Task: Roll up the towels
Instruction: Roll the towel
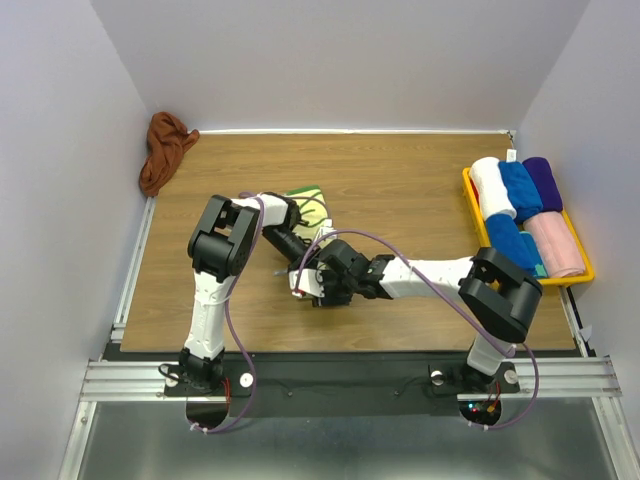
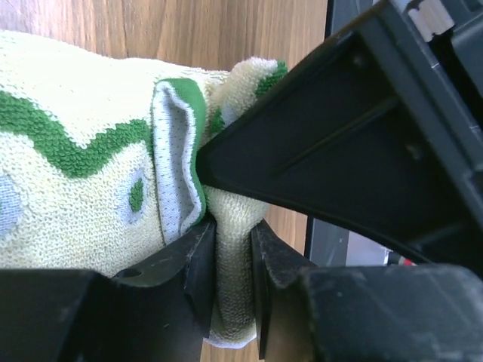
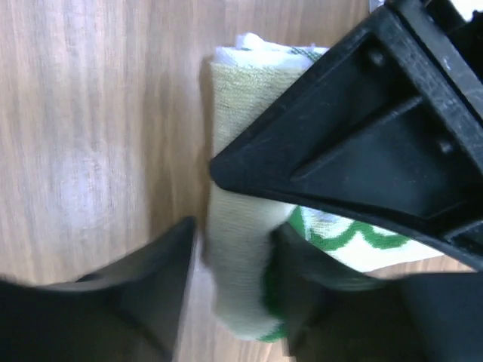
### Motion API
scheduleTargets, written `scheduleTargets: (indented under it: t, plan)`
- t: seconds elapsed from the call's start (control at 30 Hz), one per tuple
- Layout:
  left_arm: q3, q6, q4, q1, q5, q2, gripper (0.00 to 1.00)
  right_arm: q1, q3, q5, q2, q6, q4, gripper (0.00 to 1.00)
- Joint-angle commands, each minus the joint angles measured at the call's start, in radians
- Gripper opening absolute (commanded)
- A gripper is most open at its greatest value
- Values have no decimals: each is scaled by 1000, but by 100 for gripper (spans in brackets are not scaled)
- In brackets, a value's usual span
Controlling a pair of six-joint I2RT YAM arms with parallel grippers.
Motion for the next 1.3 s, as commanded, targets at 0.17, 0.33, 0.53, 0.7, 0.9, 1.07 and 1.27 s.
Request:
scheduleTargets:
  t: [0.17,0.33,0.53,0.7,0.9,1.07,1.27]
  plan:
    - [-7,85,90,51,-238,-67,49,-23,-17,-129,35,78,-12,0]
    - [17,91,73,127,-282,-158,54,-80,14,-235,52,145,-153,1]
    - [53,128,48,294,-334,-222,57,-175,44,-352,49,277,-299,1]
    - [-33,99,149,394,-347,-325,60,-215,74,-447,55,357,-423,0]
    - [-282,4,453,407,-330,-622,70,-265,159,-664,153,400,-520,1]
    - [-486,-21,602,290,-383,-897,75,-312,256,-773,295,304,-626,1]
    - [-768,-31,800,-71,-595,-1189,84,-364,368,-893,443,176,-802,2]
